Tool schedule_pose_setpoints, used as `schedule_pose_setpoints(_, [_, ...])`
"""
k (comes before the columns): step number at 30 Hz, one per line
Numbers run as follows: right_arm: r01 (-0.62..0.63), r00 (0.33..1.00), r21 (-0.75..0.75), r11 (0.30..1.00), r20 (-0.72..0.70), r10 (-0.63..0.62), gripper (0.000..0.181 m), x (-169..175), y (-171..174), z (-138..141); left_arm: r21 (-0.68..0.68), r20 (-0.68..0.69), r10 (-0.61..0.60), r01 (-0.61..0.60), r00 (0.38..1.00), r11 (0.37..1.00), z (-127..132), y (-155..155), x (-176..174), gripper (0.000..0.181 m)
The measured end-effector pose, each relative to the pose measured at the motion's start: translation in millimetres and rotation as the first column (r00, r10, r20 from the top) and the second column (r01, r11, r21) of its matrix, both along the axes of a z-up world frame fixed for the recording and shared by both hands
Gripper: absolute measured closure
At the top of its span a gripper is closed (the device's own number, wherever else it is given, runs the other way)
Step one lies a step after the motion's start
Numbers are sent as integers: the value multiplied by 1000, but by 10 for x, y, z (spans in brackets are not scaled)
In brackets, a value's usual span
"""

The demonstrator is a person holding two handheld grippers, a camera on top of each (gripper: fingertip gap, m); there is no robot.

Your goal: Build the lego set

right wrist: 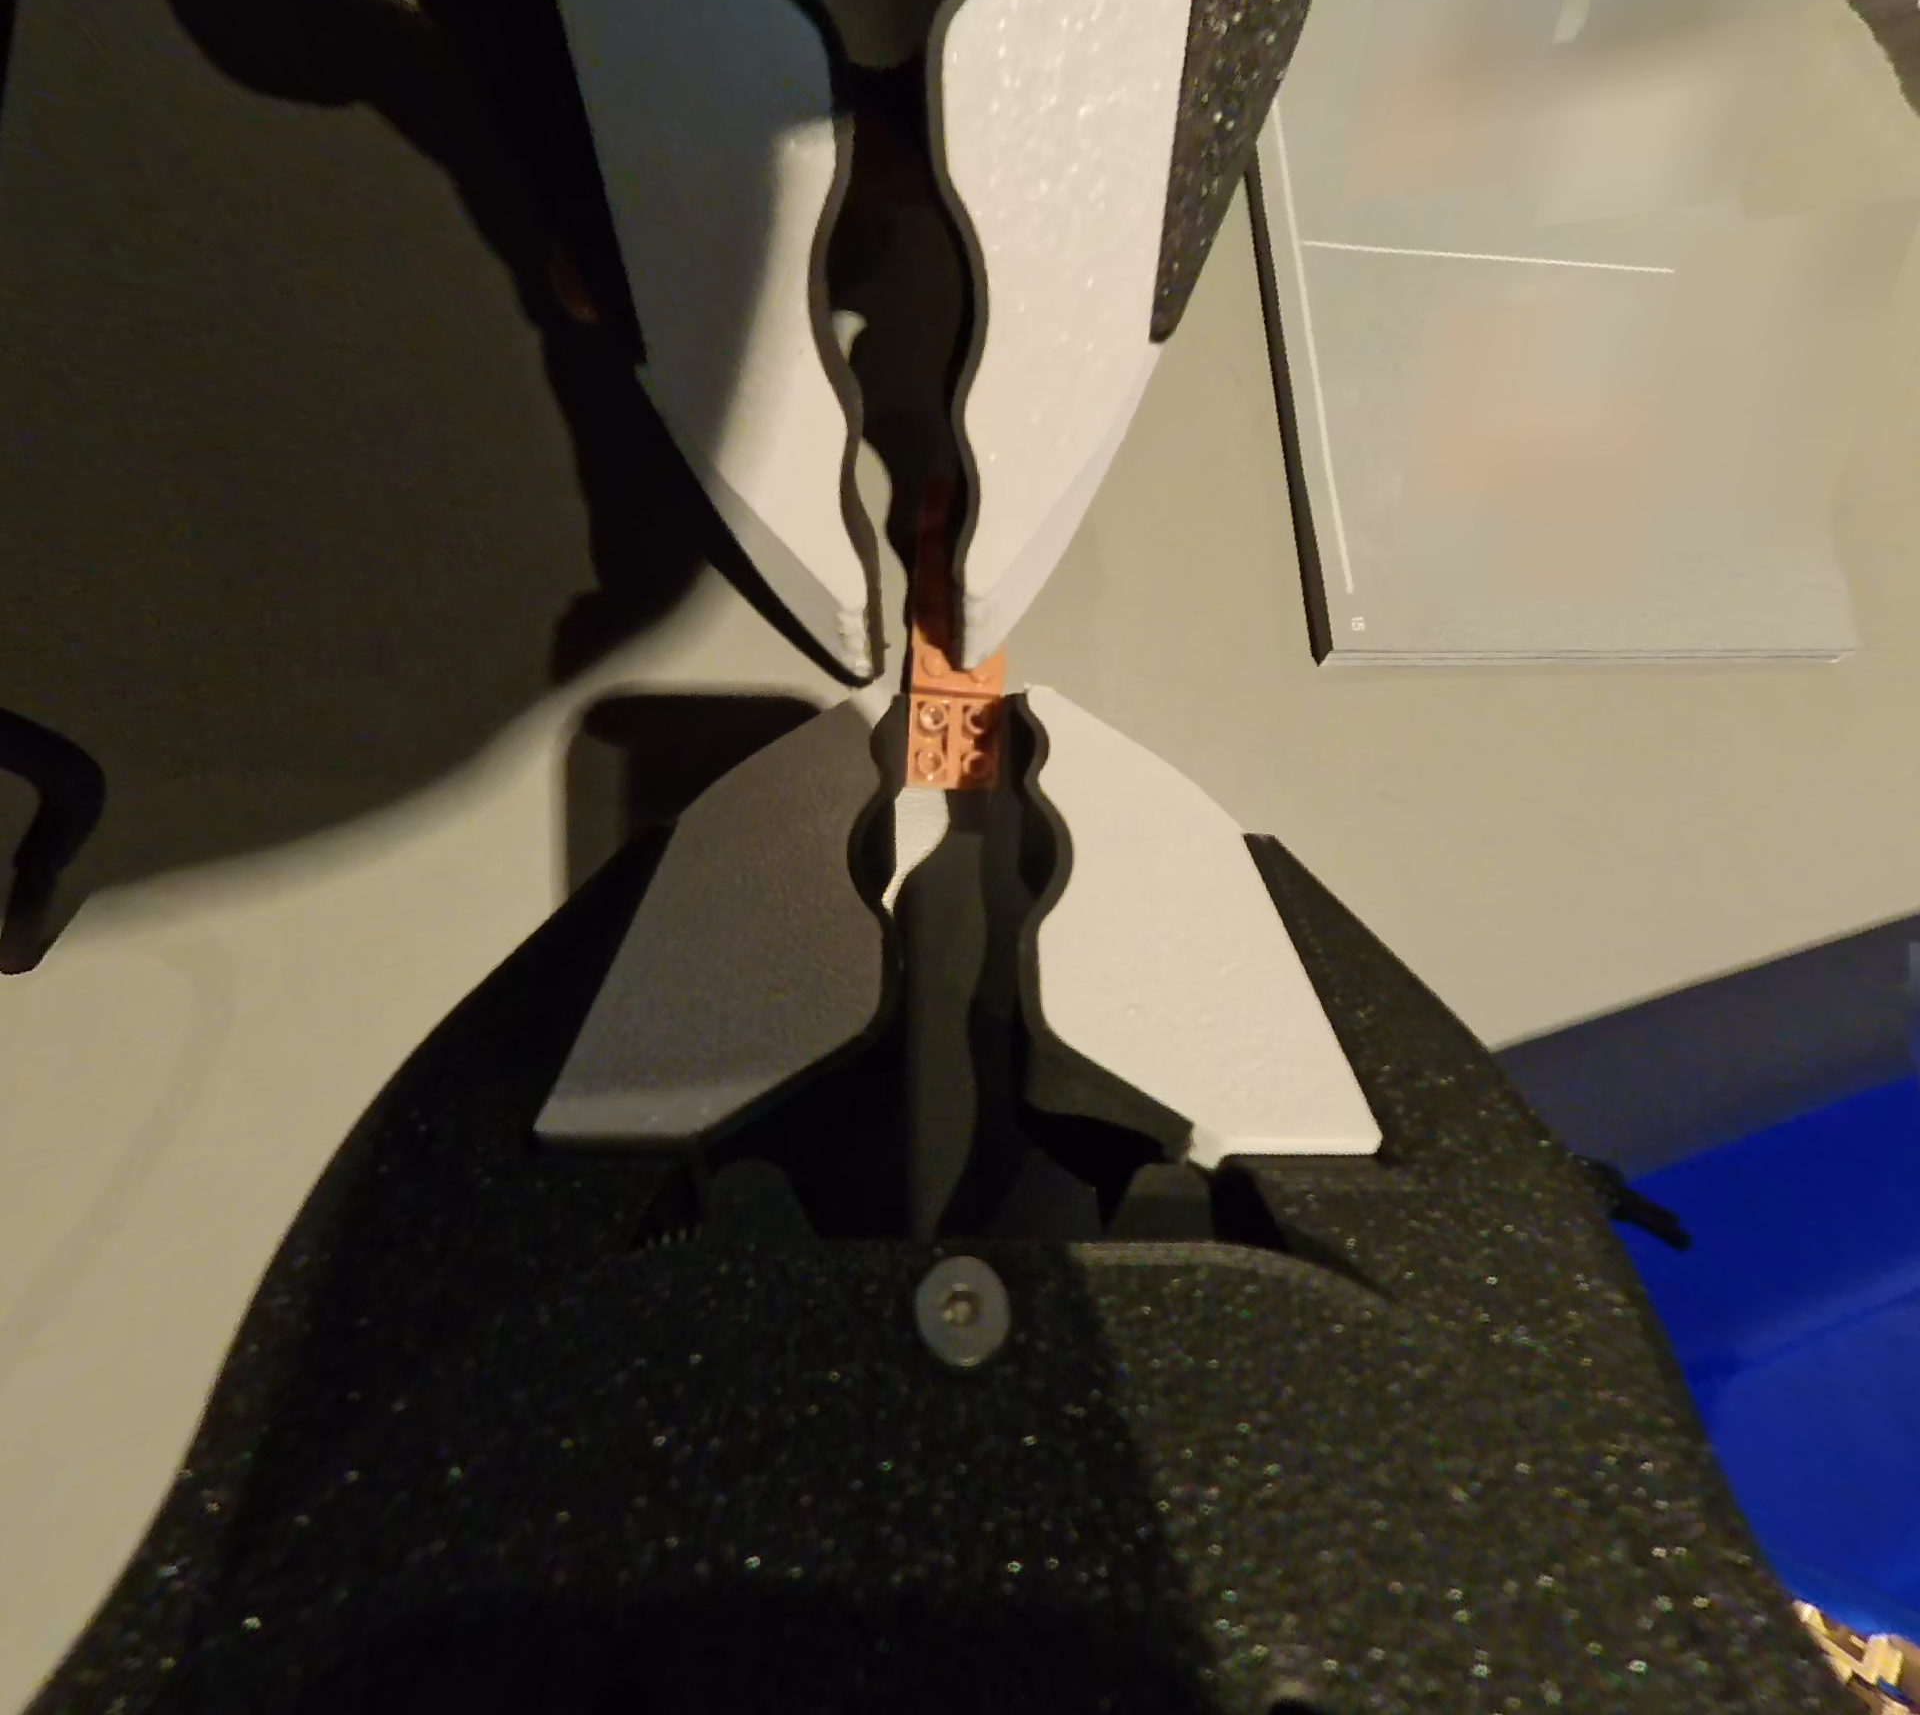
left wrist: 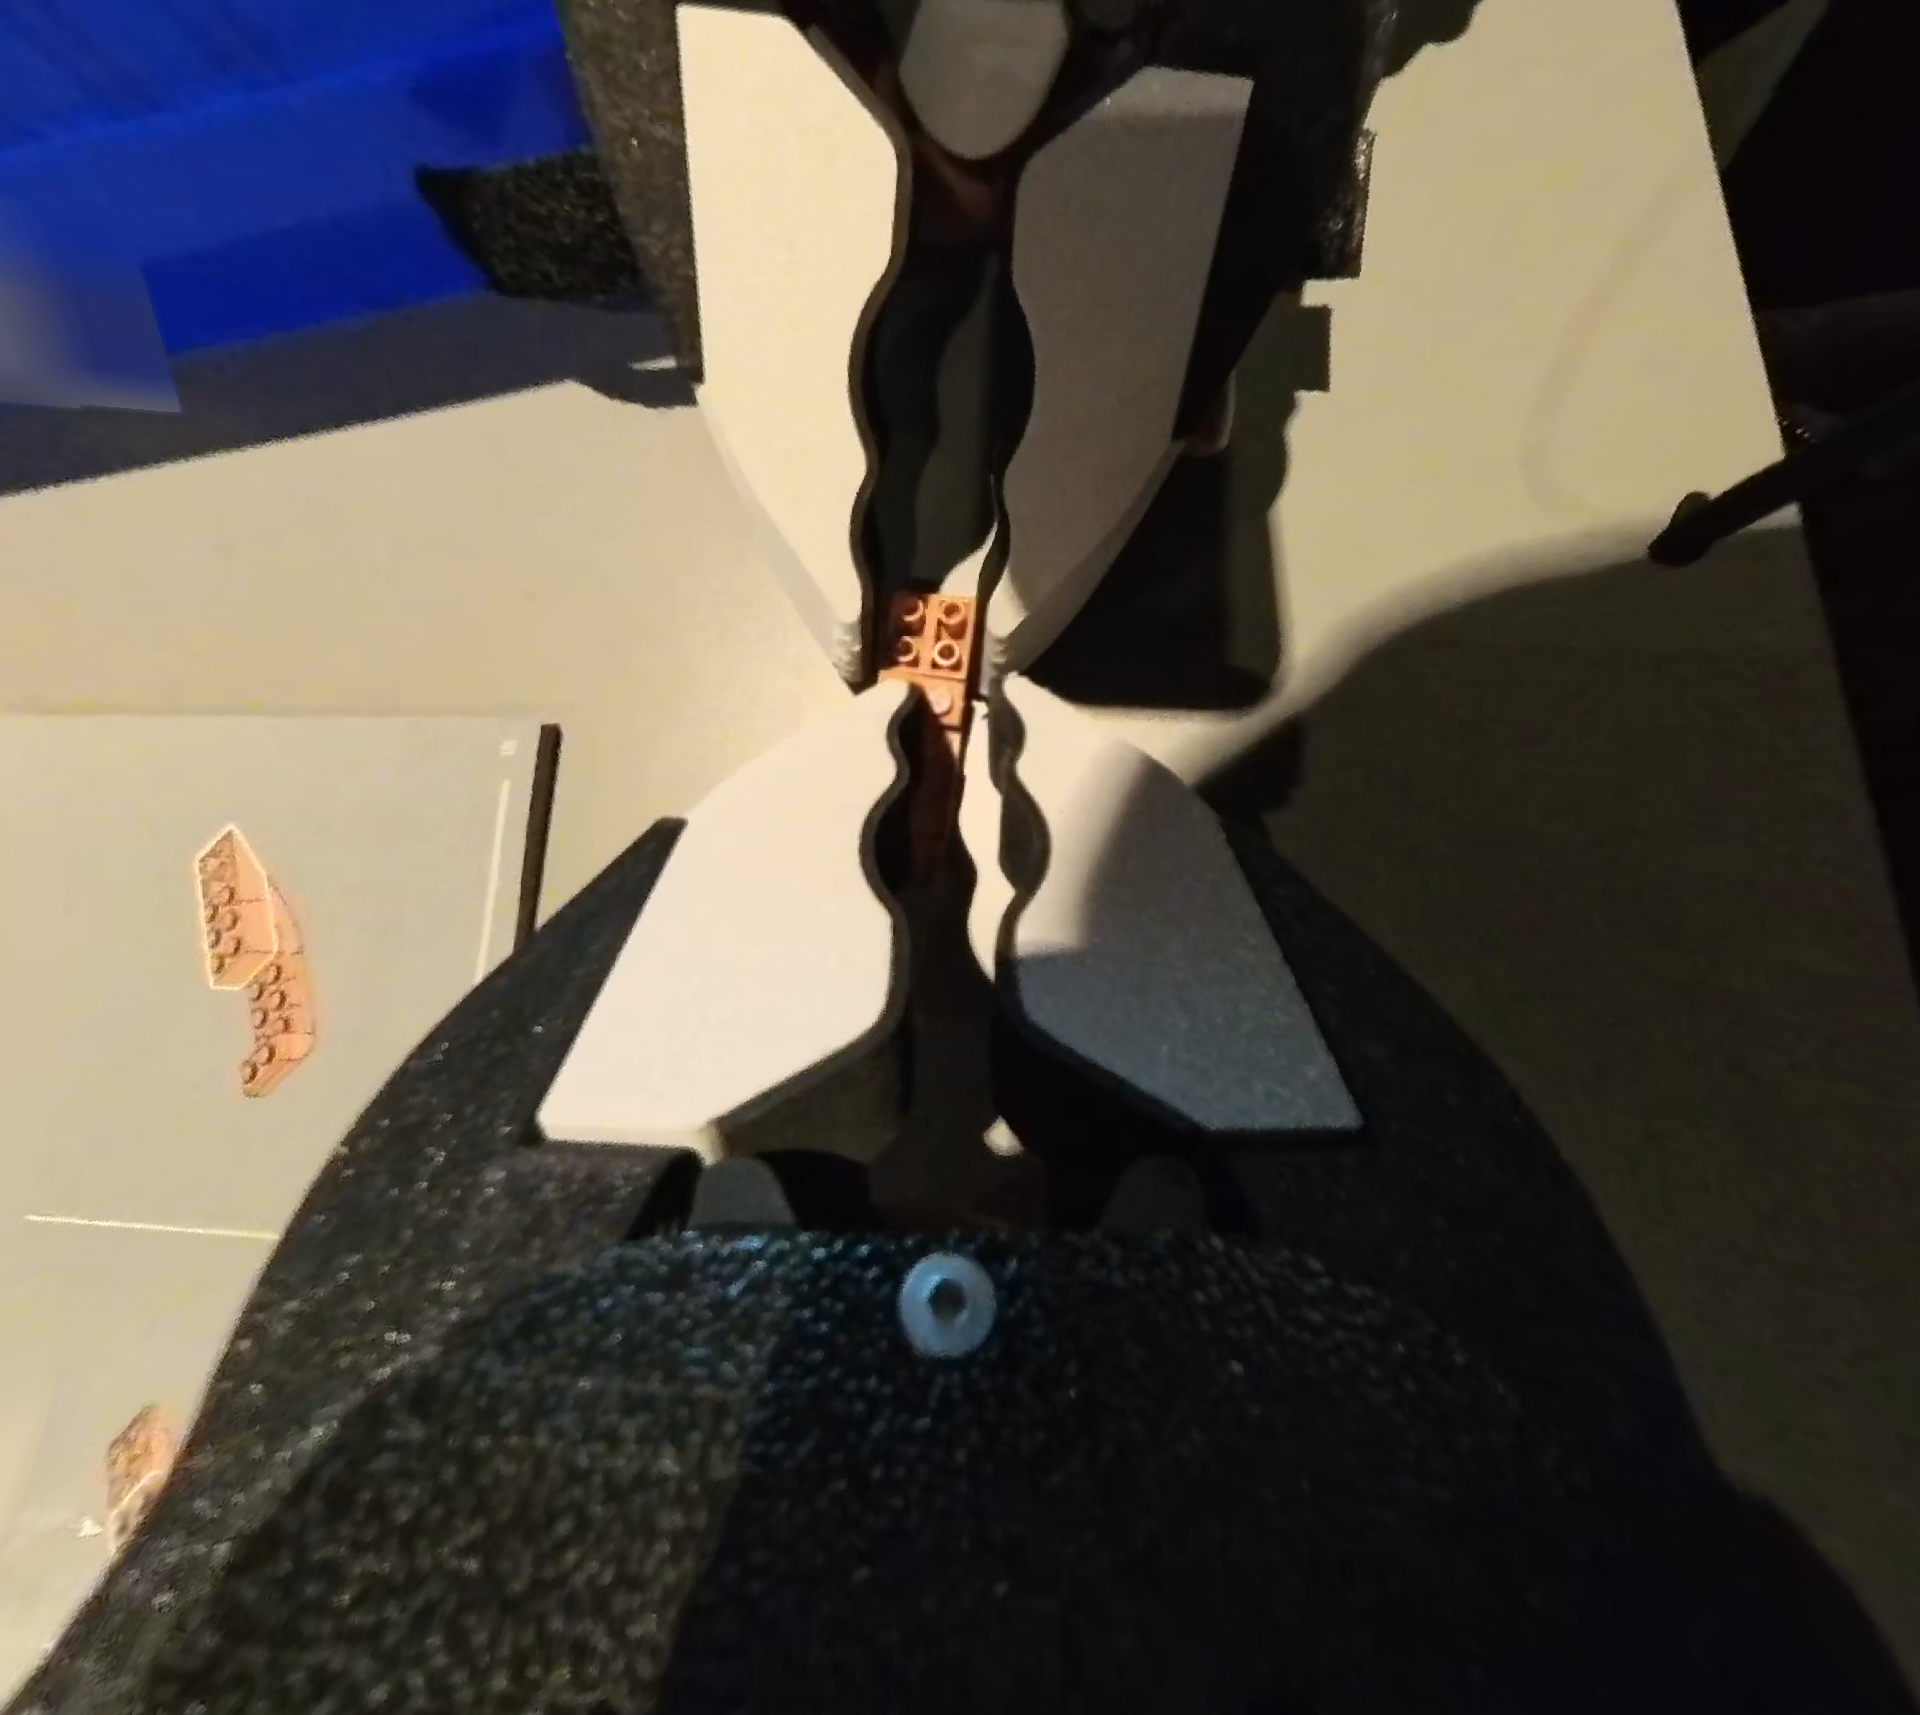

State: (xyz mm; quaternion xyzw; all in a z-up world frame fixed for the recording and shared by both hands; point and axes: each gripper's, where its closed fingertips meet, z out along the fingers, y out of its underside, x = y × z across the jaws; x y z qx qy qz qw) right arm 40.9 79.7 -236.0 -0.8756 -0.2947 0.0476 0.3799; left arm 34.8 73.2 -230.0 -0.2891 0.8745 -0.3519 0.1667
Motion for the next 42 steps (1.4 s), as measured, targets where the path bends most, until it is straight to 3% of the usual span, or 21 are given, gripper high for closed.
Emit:
schedule_pose_setpoints(25, [3,1000,7,1000,6,-3,162,8,8,3,-9,1,0,0,1000,1000,2,-9,6,168])
schedule_pose_setpoints(36, [6,1000,16,1000,12,-7,159,19,-9,10,-13,17,13,-13,1000,1000,82,280,-40,160])
schedule_pose_setpoints(42, [7,1000,16,1000,12,-7,159,19,-15,11,-24,-12,-19,19,1000,1000,-25,358,-87,154])
